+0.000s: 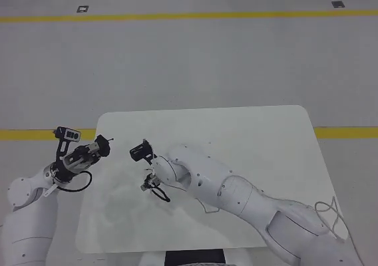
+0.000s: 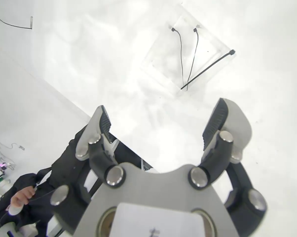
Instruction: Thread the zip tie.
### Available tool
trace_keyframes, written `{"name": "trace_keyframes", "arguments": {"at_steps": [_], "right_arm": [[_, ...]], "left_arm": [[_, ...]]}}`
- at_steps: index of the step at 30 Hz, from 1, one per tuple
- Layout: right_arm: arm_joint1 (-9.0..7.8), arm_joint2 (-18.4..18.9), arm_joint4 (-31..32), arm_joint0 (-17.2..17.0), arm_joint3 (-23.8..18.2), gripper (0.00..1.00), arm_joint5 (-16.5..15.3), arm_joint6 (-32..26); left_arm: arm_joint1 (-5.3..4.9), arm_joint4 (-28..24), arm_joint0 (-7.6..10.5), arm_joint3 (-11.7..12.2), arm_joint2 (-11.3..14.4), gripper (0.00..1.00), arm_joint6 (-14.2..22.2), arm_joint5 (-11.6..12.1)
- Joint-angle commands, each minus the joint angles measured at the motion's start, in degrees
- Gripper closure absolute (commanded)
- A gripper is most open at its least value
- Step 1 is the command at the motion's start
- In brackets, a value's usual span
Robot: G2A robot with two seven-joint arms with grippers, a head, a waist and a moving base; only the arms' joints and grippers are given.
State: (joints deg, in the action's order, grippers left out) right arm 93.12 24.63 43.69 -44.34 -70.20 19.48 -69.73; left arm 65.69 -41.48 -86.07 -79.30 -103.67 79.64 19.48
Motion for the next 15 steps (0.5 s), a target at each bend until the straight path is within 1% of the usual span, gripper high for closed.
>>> {"name": "trace_keyframes", "arguments": {"at_steps": [1, 3, 4, 6, 8, 10, 11, 13, 14, 15], "right_arm": [[0.0, 0.0, 0.0, 0.0, 0.0, 0.0, 0.0, -0.01], [-0.01, 0.02, -0.03, -0.17, -0.02, 0.0, -0.24, 0.38], [-0.07, 0.02, -0.2, -0.61, 0.15, 0.0, -2.1, 0.87], [0.05, -0.25, 0.61, 0.1, 0.33, 0.0, -3.86, 0.0], [0.6, -0.73, 0.37, 1.19, 0.61, 0.0, -6.07, -1.25], [1.34, -1.27, -0.02, 2.44, 1.81, 0.0, -7.93, -1.81], [1.97, -1.77, -0.46, 3.29, 3.03, 0.0, -9.14, -2.21], [3.07, -2.4, -1.38, 4.61, 5.59, 0.0, -10.57, -2.39], [3.93, -2.88, -2.43, 5.41, 7.16, 0.0, -12.21, -2.25], [4.59, -3.22, -3.29, 5.79, 8.41, 0.0, -13.15, -1.87]], "left_arm": [[0.0, 0.0, 0.0, 0.0, 0.0, 1.0, 0.0, 0.0], [0.0, 0.0, 0.0, 0.0, 0.0, 1.0, 0.0, 0.0], [0.0, 0.0, 0.0, 0.0, 0.0, 1.0, 0.0, 0.0], [0.0, 0.0, 0.0, 0.0, 0.0, 1.0, 0.0, 0.0], [0.0, 0.0, 0.0, 0.0, 0.0, 1.0, 0.0, 0.0], [0.0, 0.0, 0.0, 0.0, 0.0, 1.0, 0.0, 0.0], [0.0, 0.0, 0.0, 0.0, 0.0, 1.0, 0.0, 0.0], [0.0, 0.0, 0.0, 0.0, 0.0, 1.0, 0.0, 0.0], [0.0, 0.0, 0.0, 0.0, 0.0, 1.0, 0.0, 0.0], [0.0, 0.0, 0.0, 0.0, 0.0, 1.0, 0.0, 0.0]]}}
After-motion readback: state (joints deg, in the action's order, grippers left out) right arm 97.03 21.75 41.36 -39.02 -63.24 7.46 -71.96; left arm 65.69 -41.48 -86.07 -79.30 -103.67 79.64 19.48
